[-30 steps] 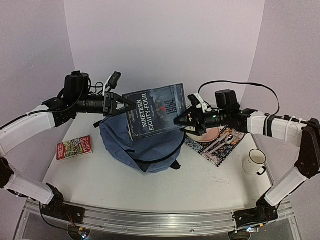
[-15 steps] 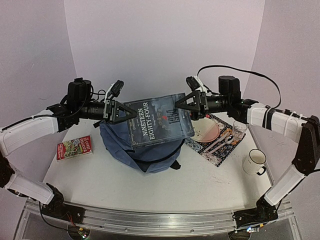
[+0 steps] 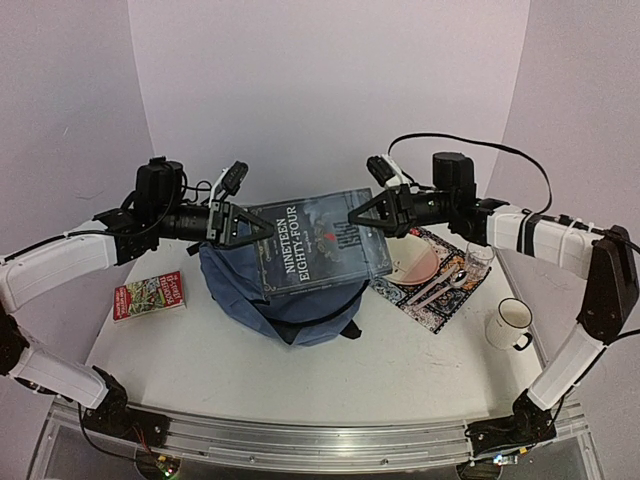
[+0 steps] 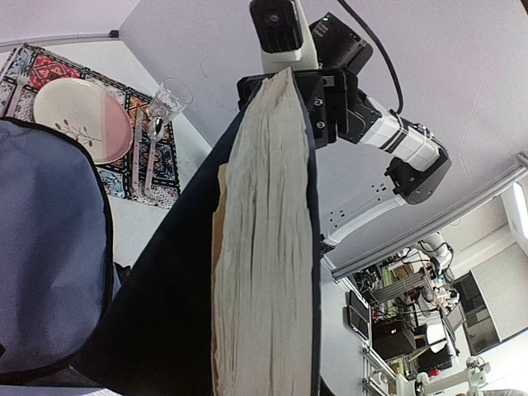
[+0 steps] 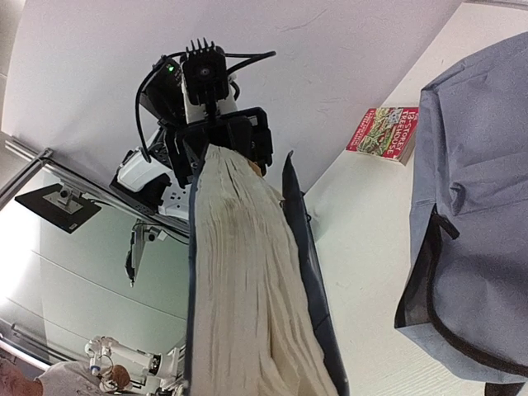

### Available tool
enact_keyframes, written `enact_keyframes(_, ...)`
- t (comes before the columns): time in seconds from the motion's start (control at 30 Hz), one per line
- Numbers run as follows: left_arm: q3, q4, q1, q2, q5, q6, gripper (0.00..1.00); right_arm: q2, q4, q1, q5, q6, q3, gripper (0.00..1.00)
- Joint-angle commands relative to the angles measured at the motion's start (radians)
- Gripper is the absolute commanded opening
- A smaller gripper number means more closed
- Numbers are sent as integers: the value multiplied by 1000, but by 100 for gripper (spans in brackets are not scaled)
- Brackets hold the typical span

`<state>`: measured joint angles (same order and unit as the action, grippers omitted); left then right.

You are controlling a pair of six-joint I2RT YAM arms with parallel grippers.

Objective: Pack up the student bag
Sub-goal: Pass from the left arm to the right, then pick up the largest pocket of the bag from the student bag.

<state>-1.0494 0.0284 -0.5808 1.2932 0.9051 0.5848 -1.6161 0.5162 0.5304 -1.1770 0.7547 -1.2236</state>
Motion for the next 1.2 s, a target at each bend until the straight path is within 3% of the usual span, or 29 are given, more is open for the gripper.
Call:
enact_keyframes(0.0, -50, 130, -1, -19, -136, -144, 23, 27, 74, -1, -36, 8, -13, 0)
enact_keyframes(0.13, -84, 239, -1, -10, -280, -222, 48, 68, 74, -39, 61, 11, 34, 0)
enact_keyframes(0.37, -122, 344, -4, 21, -450, -309, 67, 188, 73, -121, 281, 51, 179, 0)
enact_keyframes(0.5, -138, 384, -37, 55, -537, -356, 72, 289, 73, -164, 432, 80, 283, 0)
enact_keyframes(0.8, -243, 441, -242, 235, -816, -420, 78, 506, 26, -187, 790, 127, 430, 0)
enact_keyframes(1.17, -435, 442, -446, 528, -1161, -422, 81, 677, -40, -187, 1041, 151, 509, 0)
